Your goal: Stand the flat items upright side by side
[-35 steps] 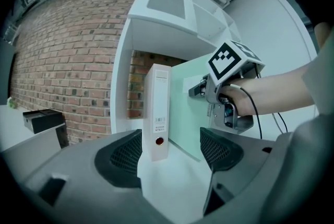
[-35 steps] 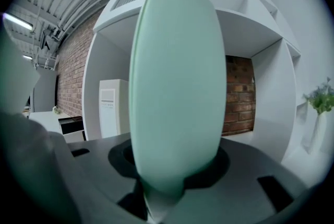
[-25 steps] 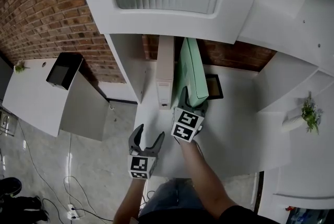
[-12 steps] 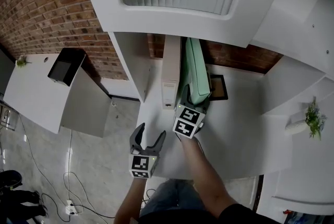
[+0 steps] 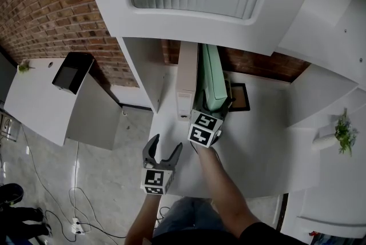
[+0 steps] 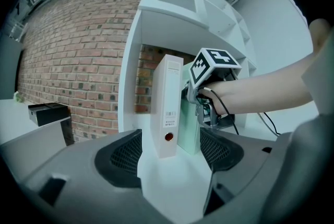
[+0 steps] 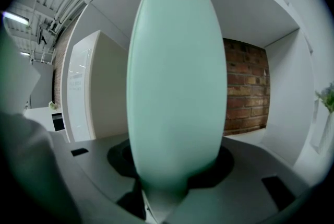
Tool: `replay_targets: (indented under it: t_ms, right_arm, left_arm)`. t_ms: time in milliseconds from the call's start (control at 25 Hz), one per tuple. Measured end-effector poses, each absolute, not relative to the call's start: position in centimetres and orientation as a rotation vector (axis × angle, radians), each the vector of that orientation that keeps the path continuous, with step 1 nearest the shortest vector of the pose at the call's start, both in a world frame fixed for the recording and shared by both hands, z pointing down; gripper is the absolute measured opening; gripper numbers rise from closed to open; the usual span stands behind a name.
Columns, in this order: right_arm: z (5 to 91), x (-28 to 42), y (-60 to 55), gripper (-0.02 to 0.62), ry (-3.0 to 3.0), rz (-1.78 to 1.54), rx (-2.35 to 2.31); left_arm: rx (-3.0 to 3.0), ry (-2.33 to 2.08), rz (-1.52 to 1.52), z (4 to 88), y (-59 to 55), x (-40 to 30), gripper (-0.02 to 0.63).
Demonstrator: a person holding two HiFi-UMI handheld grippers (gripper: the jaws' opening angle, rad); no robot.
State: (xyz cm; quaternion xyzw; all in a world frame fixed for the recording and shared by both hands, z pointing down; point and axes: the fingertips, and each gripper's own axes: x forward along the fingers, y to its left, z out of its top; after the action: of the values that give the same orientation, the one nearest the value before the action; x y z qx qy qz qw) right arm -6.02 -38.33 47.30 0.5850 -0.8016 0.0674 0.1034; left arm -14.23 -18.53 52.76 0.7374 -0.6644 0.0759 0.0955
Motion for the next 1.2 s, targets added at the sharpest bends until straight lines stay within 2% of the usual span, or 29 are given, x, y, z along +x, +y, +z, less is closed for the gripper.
replay_targets:
  t_ms: [440, 1200]
  right_arm:
    - [47.2, -7.0, -38.9, 0.229, -2.412, 0.173, 1.668]
    - [47.4, -6.1, -37.6, 0.235, -2.437, 0.158, 1.613]
  left_arm:
    - [2.17, -1.968, 0.236, 53.2, -18.3, -13.9, 0.345]
    - [2.182, -1.954, 0.233, 53.1, -17.7, -12.8, 0.345]
